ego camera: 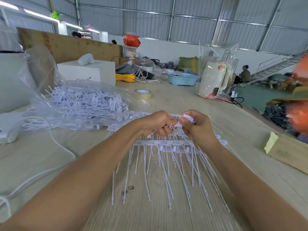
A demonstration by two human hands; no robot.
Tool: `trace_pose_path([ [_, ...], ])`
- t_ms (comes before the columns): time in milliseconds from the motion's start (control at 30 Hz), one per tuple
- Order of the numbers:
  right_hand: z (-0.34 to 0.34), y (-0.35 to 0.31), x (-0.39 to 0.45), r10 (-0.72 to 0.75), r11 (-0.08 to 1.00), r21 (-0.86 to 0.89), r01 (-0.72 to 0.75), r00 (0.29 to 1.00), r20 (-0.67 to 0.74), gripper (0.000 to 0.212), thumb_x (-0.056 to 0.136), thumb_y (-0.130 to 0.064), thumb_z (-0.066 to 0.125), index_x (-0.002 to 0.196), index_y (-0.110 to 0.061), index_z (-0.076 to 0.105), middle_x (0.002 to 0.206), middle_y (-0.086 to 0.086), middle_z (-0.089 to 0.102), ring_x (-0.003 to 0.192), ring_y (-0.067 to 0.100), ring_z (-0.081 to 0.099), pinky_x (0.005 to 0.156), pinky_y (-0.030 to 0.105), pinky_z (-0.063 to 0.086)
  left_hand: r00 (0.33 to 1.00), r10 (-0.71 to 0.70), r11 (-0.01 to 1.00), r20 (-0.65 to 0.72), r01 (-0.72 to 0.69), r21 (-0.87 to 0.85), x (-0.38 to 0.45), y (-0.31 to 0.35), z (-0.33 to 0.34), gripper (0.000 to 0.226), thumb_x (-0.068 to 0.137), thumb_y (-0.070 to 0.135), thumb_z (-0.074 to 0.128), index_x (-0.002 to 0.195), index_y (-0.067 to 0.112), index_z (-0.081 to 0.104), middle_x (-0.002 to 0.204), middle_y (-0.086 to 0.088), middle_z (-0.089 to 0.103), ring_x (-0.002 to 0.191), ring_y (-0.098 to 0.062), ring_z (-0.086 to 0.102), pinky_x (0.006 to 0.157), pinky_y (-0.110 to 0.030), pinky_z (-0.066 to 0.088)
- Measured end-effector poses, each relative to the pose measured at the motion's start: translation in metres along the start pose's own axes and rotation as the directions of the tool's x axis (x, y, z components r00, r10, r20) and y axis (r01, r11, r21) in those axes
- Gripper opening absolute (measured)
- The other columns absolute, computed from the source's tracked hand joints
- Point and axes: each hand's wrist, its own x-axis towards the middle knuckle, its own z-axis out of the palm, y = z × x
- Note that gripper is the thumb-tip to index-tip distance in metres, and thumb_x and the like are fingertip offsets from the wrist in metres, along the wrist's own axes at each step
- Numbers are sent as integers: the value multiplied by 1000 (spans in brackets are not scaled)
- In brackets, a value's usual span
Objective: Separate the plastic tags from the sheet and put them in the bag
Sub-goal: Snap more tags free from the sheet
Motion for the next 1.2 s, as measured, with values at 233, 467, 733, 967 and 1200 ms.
trace_pose_path([
  [233, -4, 1, -1, 31, 998, 56, -34, 998, 61, 22, 90, 2, 54, 71, -9, 58, 43, -5, 41, 39, 8, 32, 41, 16, 27, 1000, 9, 999, 22, -10, 35, 0, -1, -3, 35, 100, 17, 41, 66, 13, 45, 42, 9, 32, 36, -5, 20, 39, -15, 16],
  [467, -10, -2, 1, 25, 997, 70, -32, 995, 102, 21, 91, 3, 53, 72, -6, 57, 45, -6, 39, 40, 8, 32, 42, 16, 28, 997, 7, 1000, 80, -6, -5, 1, 1, -9, 34, 100, 17, 42, 67, 11, 47, 44, 7, 32, 35, -4, 20, 39, -14, 15],
  [733, -76, -8, 13, 181, 974, 190, -124, 931, -319, 30, 92, -1, 50, 68, -19, 54, 60, -4, 45, 50, 7, 39, 44, 16, 34, 991, -1, 911, 132, 55, -408, -23, 2, -66, 36, 82, 8, 44, 48, 19, 44, 41, 9, 30, 33, -5, 15, 38, -16, 13],
  [967, -42, 4, 27, 306, 895, 366, -254, 947, -93, 20, 94, 3, 43, 80, -6, 54, 65, 0, 41, 43, 3, 31, 34, 14, 26, 997, 45, 989, -59, -36, 143, -3, -4, -17, 39, 100, 15, 43, 61, 10, 48, 47, 3, 45, 36, -6, 37, 41, -17, 20],
  [1200, -25, 11, 20, 430, 823, 425, -377, 902, -32, 20, 94, 5, 41, 80, -5, 51, 70, 1, 39, 39, 2, 29, 33, 13, 25, 982, 166, 886, -93, -107, 452, -4, -3, -4, 28, 92, 20, 57, 68, 8, 65, 55, 11, 56, 50, -5, 48, 64, -24, 42],
])
